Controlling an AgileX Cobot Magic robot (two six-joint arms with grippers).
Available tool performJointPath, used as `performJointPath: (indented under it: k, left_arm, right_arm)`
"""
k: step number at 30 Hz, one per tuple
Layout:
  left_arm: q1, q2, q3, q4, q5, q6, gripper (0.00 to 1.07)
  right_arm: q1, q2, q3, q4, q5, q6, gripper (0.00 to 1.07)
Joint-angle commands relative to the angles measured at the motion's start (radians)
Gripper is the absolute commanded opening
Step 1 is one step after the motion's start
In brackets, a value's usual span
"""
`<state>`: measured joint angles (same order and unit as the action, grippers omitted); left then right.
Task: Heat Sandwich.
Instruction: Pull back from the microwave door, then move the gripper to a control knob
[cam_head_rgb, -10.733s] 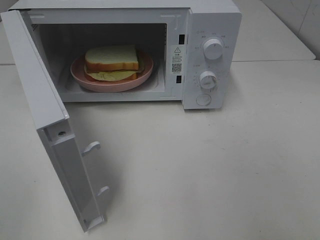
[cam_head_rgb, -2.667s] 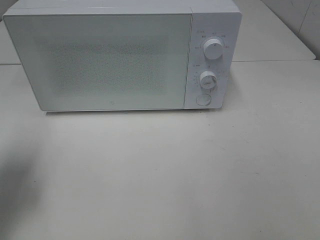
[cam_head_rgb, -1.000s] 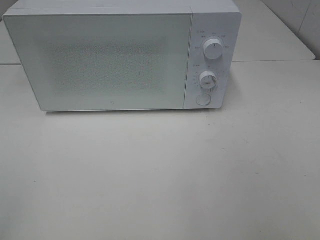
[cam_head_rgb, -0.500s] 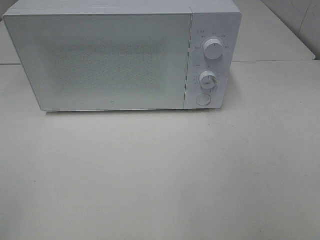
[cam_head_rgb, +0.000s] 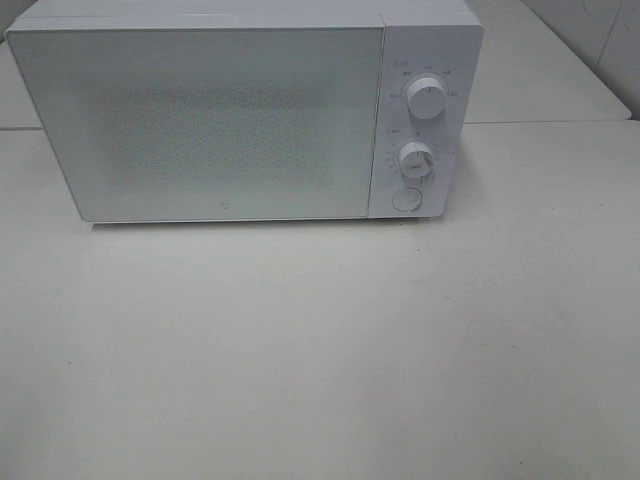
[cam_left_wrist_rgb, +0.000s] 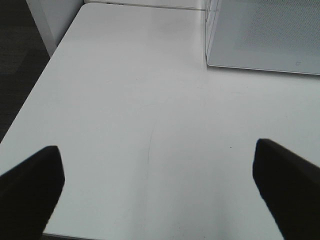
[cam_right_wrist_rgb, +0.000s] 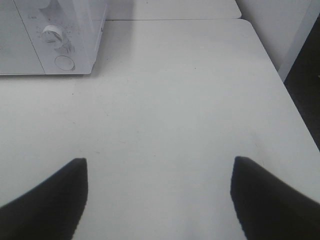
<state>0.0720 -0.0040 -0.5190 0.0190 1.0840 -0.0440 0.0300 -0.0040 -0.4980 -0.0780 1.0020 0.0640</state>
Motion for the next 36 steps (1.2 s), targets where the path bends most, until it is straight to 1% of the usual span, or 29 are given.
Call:
performJointPath:
  k: [1,22,26,32,36]
  left_arm:
    - [0.005,-0.017,0.002,-0.006,-0.014,0.003,0.98]
    - [0.005,-0.017,0.002,-0.006,-0.014,0.003,0.98]
    - [0.005,-0.017,0.002,-0.006,-0.014,0.003,0.98]
    - [0.005,-0.017,0.002,-0.006,-0.014,0.003,0.98]
    - [0.005,-0.017,0.002,-0.006,-0.014,0.003,0.98]
  right_arm:
    - [-0.007,-0.024,0.001,0.0,-0.005,-0.003,0.76]
    - [-0.007,-0.017,-0.002,-0.002,-0.011,-0.003,0.76]
    - [-0.007,-0.017,-0.043,-0.002,-0.05,-0.003,0.76]
    - [-0.007,-0.013,-0.049,-0.002,-0.124,-0.003,0.76]
    - [-0.007,0.04,-0.049,-0.003,-0.17,-0.003,0.76]
